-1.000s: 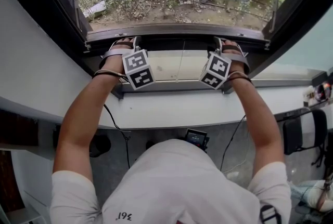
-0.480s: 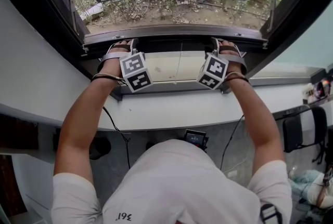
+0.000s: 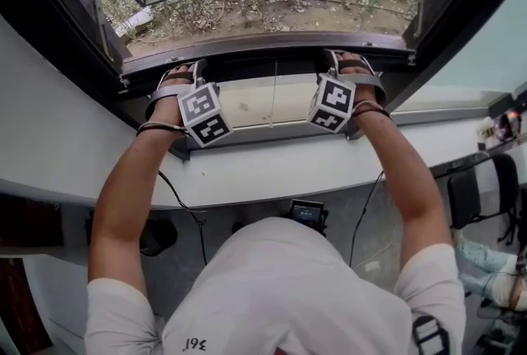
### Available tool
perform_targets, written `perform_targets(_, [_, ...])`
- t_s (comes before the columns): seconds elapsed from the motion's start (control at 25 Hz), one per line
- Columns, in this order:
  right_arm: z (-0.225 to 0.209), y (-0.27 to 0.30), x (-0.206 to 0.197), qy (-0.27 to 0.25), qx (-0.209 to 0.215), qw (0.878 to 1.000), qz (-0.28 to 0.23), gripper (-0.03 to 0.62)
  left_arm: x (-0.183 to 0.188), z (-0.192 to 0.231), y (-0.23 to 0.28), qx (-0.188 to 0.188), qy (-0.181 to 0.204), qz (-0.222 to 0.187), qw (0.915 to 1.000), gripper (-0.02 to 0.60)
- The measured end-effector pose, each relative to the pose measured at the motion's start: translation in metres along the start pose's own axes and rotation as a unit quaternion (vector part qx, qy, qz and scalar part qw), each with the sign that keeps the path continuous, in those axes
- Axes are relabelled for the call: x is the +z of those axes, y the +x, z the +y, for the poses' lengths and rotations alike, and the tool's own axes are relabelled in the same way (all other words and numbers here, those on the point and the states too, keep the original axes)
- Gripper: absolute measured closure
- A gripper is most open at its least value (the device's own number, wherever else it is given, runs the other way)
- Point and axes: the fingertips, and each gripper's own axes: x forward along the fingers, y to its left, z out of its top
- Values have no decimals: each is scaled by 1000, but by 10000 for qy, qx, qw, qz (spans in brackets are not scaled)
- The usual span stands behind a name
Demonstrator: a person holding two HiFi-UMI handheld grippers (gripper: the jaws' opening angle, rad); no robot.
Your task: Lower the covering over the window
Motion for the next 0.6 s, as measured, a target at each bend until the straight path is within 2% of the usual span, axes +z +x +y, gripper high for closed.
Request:
perform_targets(0.2, [-1,-2,0,50,172,9998,-36,482,1,1,-1,-58,21,-7,10000,341])
perform_targets(0.4, [0,-1,1,-6,437,9986,312,474,1,2,-2,-238,-128,10,9996,341])
perform_targets(0.6, [0,-1,1,-117,423,9986,292,474,2,3,-2,-172,-117,-39,9998,341])
